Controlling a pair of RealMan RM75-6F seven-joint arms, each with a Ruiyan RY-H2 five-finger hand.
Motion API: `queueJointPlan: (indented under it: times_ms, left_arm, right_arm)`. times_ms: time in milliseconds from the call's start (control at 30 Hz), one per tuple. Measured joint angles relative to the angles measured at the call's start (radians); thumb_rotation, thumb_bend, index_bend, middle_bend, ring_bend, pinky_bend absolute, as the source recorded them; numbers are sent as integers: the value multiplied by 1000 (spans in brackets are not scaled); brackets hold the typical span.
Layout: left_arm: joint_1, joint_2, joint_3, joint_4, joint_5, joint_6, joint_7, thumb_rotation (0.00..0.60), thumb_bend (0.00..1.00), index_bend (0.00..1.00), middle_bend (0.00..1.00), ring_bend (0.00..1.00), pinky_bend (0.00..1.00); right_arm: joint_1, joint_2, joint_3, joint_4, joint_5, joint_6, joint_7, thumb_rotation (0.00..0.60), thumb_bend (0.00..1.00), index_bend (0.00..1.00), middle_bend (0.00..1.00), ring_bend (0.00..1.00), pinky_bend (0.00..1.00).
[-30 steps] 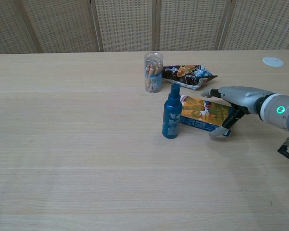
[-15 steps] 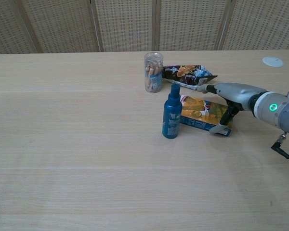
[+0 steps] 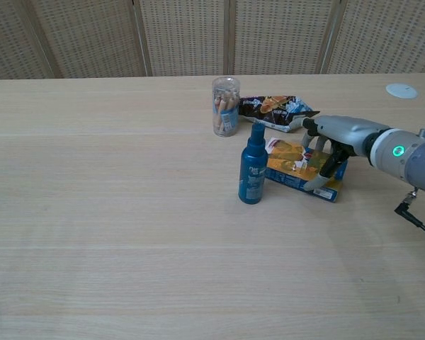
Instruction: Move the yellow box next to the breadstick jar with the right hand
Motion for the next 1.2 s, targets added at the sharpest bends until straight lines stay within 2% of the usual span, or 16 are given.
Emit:
queueJointPlan:
  times_ms: [333, 533, 967, 1200]
  left_arm:
    - [3, 1, 1, 2, -2, -1, -1, 600, 322, 36, 28, 0, 0]
    - [4, -1, 4, -2, -5, -2, 6, 600, 323, 36, 27, 0, 0]
    - [16, -4, 12, -14, 1, 9, 15, 600, 321, 38, 27, 0, 0]
    - [30, 2, 16, -19, 4, 26, 12, 600, 322, 40, 28, 0, 0]
  right_arm:
    - [0, 38, 19, -29, -5, 8, 16, 600, 30, 130, 458, 411, 573]
    - [-2, 101, 48, -100, -6, 20, 35, 600, 30, 129, 457, 411, 573]
    - [30, 301, 184, -348, 18, 67, 61, 600, 20, 136, 458, 412, 573]
    - [55, 371, 257, -418, 28, 117, 92, 600, 17, 136, 458, 413, 574]
